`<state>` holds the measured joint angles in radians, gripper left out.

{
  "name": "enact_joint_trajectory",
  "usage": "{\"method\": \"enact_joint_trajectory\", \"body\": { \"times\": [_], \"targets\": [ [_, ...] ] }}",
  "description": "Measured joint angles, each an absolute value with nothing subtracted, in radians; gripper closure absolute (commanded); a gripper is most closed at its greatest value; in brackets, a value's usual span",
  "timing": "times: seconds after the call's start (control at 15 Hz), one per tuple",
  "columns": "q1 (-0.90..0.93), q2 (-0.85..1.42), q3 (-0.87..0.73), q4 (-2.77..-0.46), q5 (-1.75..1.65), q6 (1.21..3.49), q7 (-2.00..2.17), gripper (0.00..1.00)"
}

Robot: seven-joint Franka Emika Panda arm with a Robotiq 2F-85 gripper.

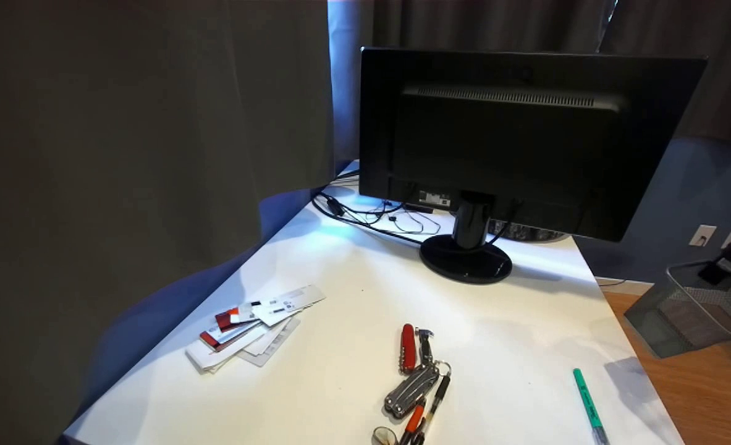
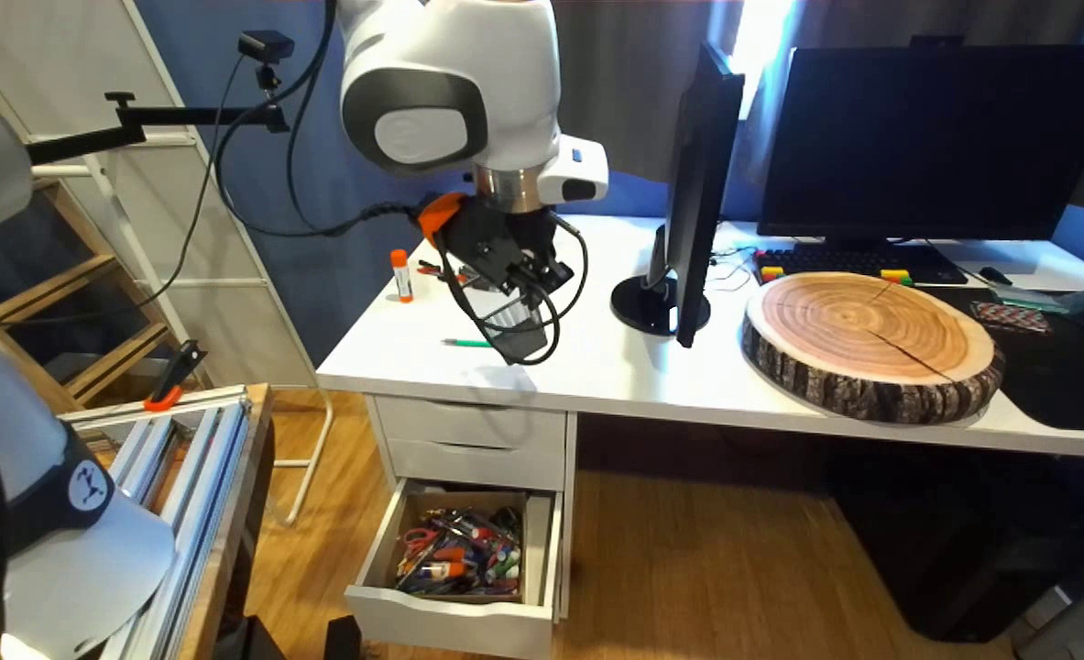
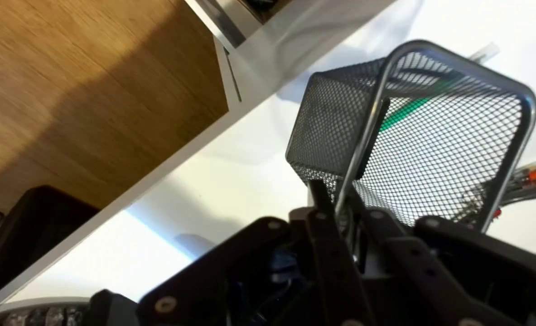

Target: Remove the basket from the box in the drawer, put it on the desk and put the green pencil on the desk inside the basket

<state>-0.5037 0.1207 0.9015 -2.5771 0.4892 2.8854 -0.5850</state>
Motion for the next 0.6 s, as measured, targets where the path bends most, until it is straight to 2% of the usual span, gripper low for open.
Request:
{"method": "enact_joint_trajectory", "body": {
  "times": [0.6],
  "targets": [
    [-0.502, 0.114, 0.914, -2.525, 0.53, 2.818, -0.409, 0.98]
  ]
}}
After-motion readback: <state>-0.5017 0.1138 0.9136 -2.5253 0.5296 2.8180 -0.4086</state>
